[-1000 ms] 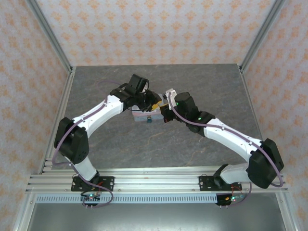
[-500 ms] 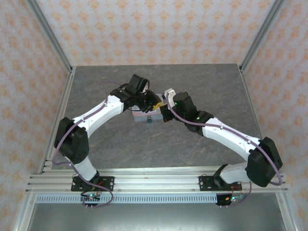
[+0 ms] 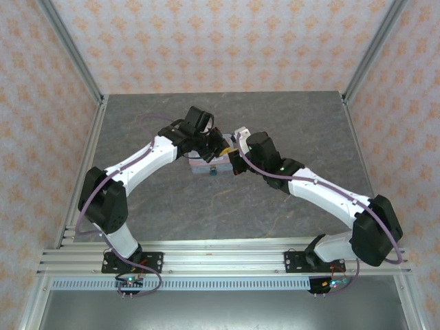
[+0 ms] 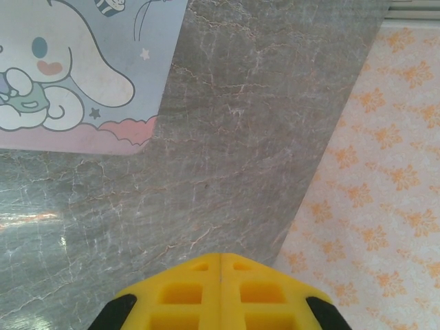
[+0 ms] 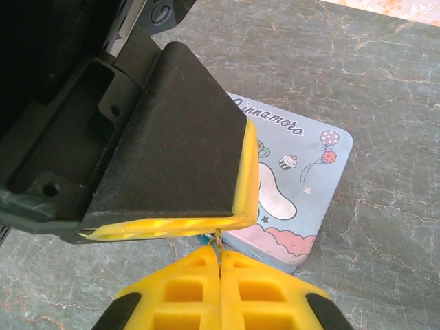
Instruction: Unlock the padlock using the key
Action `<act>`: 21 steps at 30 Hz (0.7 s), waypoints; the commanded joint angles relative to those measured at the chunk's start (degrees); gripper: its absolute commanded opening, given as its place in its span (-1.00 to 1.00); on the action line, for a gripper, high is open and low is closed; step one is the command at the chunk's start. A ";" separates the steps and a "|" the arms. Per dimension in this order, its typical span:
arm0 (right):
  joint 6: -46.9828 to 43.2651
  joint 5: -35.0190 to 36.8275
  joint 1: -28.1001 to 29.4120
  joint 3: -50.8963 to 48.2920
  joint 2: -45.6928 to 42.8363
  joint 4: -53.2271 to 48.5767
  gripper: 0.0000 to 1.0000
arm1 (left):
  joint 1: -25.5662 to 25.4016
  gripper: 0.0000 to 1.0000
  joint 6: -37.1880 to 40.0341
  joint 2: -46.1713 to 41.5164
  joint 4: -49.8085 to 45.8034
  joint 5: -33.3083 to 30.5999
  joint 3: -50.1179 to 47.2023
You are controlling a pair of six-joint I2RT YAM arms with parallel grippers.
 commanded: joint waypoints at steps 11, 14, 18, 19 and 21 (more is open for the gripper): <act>16.29 -4.05 -7.42 -4.82 -11.69 1.42 0.09 | 0.97 -1.00 23.17 -2.23 -1.78 -11.97 3.62; 26.24 -9.24 -9.97 -6.66 -12.60 6.40 0.13 | 1.04 -1.00 28.71 -3.79 2.07 -13.74 2.43; 41.23 -16.40 -13.03 -8.61 -10.31 17.09 0.14 | 1.06 -1.00 33.33 -6.51 10.70 -14.30 -1.27; 44.92 -18.12 -13.56 -9.04 -9.75 20.72 0.15 | 1.04 -1.00 33.88 -7.25 13.34 -14.39 -2.52; 51.86 -20.08 -14.07 -10.01 -6.53 27.49 0.15 | 1.06 -1.00 33.94 -8.36 17.43 -14.65 -4.62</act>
